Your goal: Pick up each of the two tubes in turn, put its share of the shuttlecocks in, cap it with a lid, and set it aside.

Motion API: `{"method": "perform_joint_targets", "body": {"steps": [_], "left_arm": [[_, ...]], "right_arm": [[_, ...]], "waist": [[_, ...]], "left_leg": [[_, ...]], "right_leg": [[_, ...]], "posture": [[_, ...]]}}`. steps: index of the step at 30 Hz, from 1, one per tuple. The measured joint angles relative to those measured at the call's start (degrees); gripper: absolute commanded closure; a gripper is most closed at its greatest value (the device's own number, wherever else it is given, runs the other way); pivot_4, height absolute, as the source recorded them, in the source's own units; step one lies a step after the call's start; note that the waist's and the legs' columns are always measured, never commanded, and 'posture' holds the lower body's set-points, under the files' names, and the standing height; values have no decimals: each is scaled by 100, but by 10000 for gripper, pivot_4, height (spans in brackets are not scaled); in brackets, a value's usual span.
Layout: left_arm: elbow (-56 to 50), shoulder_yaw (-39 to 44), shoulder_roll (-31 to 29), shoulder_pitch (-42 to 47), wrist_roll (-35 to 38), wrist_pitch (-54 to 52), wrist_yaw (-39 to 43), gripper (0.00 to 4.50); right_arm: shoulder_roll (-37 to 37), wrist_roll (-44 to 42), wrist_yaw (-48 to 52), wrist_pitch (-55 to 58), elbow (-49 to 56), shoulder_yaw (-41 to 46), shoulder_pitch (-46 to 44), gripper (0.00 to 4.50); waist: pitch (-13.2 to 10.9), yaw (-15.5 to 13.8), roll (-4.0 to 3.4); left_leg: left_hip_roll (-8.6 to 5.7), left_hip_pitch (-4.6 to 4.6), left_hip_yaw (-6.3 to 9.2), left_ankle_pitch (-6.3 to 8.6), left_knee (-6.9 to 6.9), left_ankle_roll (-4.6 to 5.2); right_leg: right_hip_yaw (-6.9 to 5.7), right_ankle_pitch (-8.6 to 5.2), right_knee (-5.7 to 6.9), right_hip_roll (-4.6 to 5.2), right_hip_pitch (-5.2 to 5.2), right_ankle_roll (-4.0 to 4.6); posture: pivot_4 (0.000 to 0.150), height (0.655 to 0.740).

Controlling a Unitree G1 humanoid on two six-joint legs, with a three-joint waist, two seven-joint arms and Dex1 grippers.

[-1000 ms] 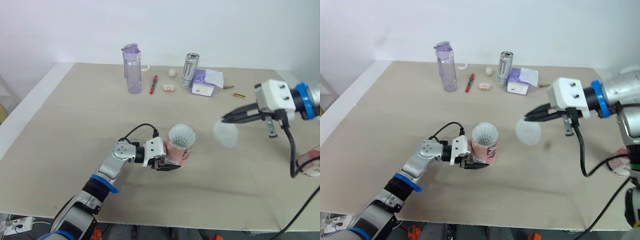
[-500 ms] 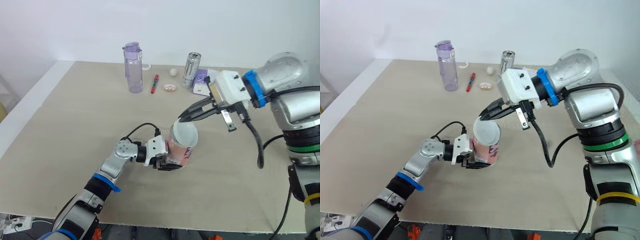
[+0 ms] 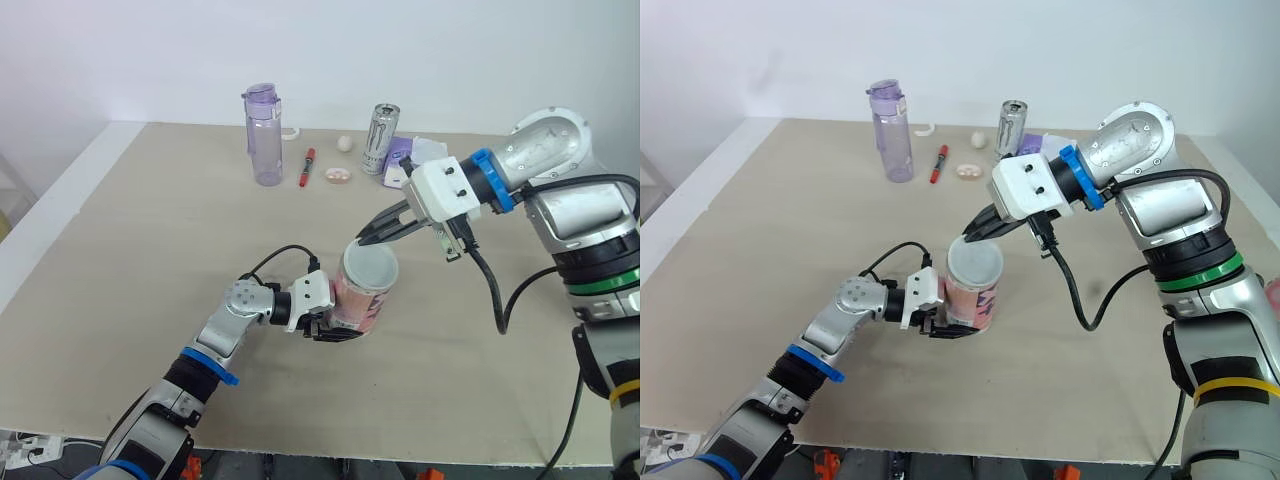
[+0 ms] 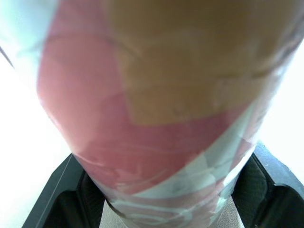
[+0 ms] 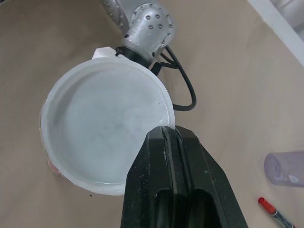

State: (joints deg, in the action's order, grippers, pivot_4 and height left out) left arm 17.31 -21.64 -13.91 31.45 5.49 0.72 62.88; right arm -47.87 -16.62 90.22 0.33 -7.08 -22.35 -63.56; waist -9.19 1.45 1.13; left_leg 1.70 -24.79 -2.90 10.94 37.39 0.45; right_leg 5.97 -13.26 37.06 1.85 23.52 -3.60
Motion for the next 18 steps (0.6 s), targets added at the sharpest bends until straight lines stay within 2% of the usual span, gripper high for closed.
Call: {"method": "perform_joint_targets", "body": {"steps": [17,18], "left_arm": [[-76,-36,-23,-27,-5,-105,-9,14917],[-83,-36,-25,-27,-5,-113,-11,14917]], "right_arm": [[-51,81,-3,-473,-97,-391,-87,44434],[-51,82,-3,-486,-106,-403,-96,41545]], "waist": [[0,1,0],[0,2,0]], "left_leg": [[5,1,0,4,-5,-1],[5,1,0,4,-5,-1]], "right_leg": [[-1,-9,0,4,0,3],[-1,-9,0,4,0,3]], "posture": [[1500,7400],[1500,7400]]}}
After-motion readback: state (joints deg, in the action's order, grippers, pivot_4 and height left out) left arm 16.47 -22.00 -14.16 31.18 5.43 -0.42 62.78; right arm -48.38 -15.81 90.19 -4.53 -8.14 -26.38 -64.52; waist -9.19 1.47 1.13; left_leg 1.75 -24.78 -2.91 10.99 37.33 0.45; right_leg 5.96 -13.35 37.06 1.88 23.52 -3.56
